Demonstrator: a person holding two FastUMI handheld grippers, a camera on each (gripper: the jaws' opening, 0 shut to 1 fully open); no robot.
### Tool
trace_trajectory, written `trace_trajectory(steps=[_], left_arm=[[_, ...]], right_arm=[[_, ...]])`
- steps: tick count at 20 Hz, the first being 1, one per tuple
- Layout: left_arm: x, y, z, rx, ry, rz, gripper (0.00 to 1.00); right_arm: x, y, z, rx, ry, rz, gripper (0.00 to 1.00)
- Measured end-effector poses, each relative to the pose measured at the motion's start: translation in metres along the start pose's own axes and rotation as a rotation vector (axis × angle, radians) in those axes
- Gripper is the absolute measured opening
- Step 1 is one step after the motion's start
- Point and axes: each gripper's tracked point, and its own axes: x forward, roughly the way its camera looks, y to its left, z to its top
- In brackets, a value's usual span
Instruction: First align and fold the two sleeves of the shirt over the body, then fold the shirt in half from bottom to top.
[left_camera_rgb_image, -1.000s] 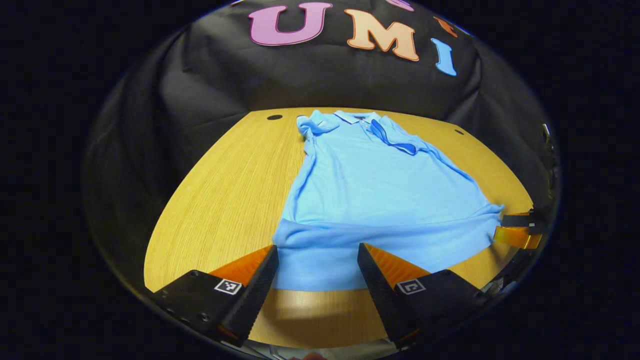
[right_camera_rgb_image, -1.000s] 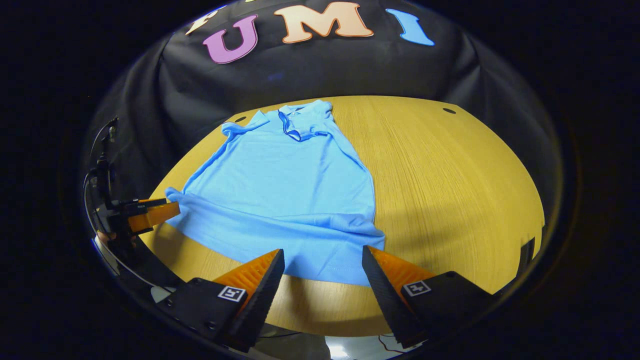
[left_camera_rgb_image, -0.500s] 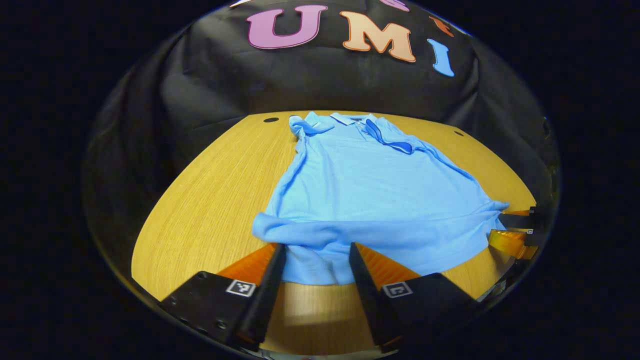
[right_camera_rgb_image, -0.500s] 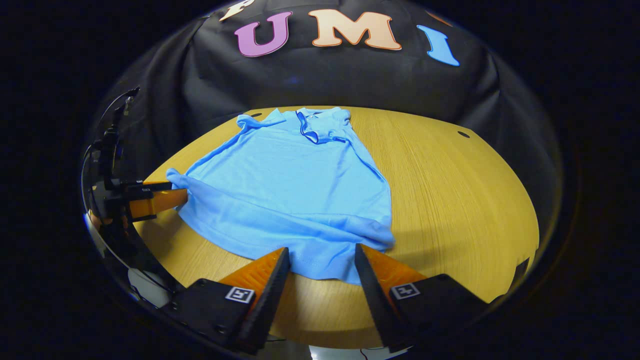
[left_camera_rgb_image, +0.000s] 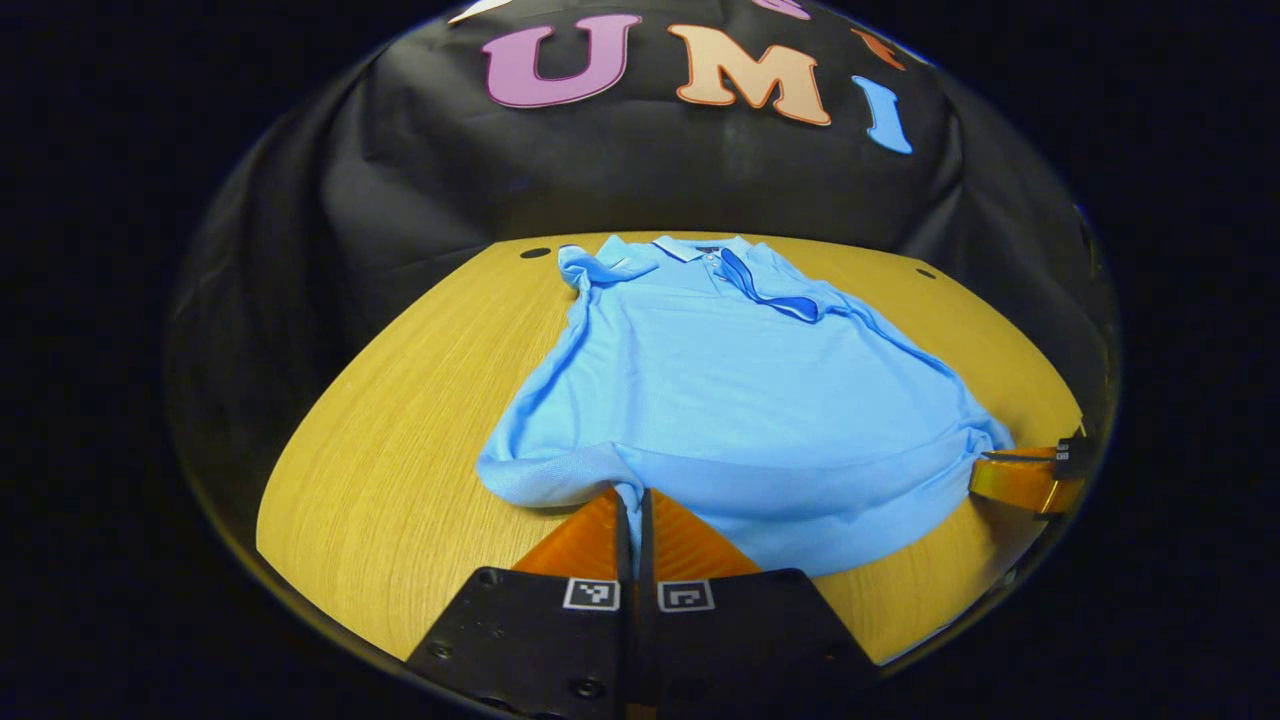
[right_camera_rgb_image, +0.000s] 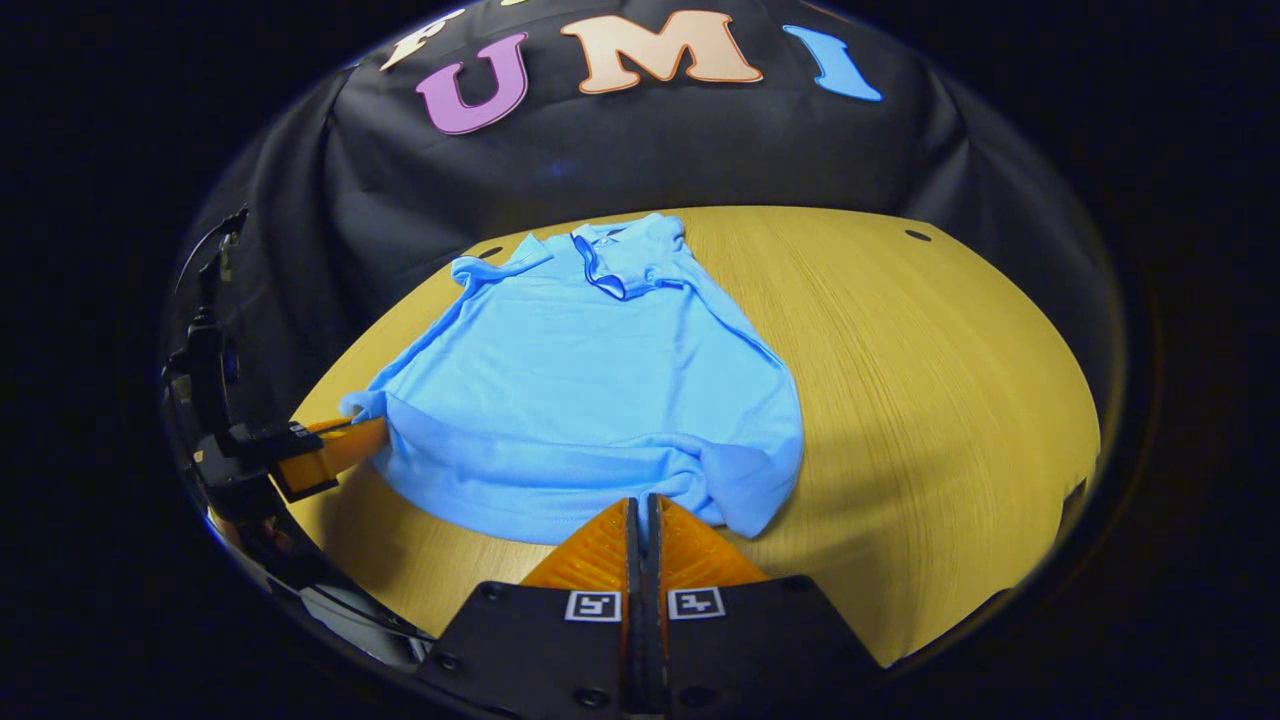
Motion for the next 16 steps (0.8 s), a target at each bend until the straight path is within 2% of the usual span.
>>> trace_trajectory(steps=[7,16], left_arm=[[-0.005,0.004,0.063,-0.042,-0.113,-0.052,0.00],[0.047,0.017,0.165,-0.057,-0.227,-0.108,0.00]], right_arm=[[-0.004,-0.002,0.061,-0.014,-0.115,-0.050,0.03],[0.046,0.000,0.155,-0.085,-0.228,-0.120,0.03]])
